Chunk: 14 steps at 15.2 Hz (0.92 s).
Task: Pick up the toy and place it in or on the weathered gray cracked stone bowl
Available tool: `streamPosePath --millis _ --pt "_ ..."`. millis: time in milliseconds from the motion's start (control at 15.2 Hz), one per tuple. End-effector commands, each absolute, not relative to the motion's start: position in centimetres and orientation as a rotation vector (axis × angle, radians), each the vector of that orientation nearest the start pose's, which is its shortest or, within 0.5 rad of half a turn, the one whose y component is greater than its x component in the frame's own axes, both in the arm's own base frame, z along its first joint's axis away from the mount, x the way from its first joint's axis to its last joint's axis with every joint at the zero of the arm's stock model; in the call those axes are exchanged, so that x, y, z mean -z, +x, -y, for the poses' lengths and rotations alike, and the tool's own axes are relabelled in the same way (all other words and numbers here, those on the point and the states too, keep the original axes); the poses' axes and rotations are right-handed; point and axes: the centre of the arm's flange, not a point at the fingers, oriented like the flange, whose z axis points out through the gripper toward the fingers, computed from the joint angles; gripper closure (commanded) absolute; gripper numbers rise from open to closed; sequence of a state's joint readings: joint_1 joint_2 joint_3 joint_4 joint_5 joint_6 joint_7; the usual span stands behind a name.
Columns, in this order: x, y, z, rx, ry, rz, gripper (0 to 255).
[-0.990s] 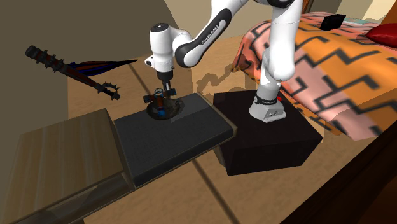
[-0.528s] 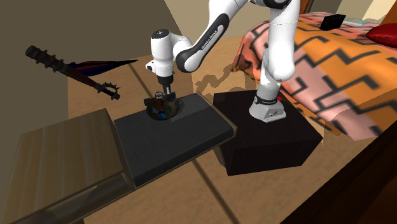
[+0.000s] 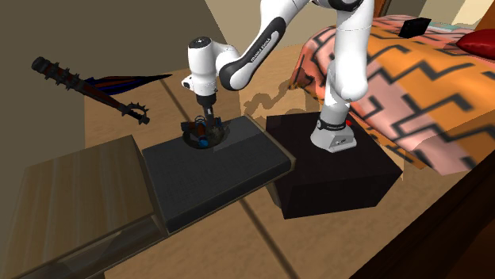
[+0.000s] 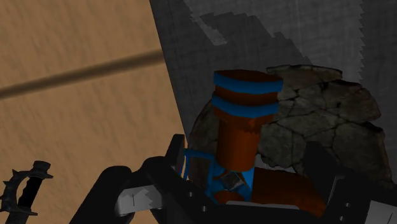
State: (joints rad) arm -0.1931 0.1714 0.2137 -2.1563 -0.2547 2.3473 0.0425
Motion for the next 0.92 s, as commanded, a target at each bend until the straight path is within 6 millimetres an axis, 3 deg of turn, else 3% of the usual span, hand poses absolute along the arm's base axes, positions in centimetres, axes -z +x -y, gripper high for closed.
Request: streamPosePath --millis 0,66,330,858 --pt "-32.4 56.1 -0.7 0.051 -3.278 0.248 0" --pt "-32.4 56.1 -0.7 0.051 -3.278 0.248 0" --pt "-37.3 55.9 -1.4 0.051 -3.278 0.248 0" --pt "-37.3 55.9 -1.4 0.051 -3.278 0.248 0"
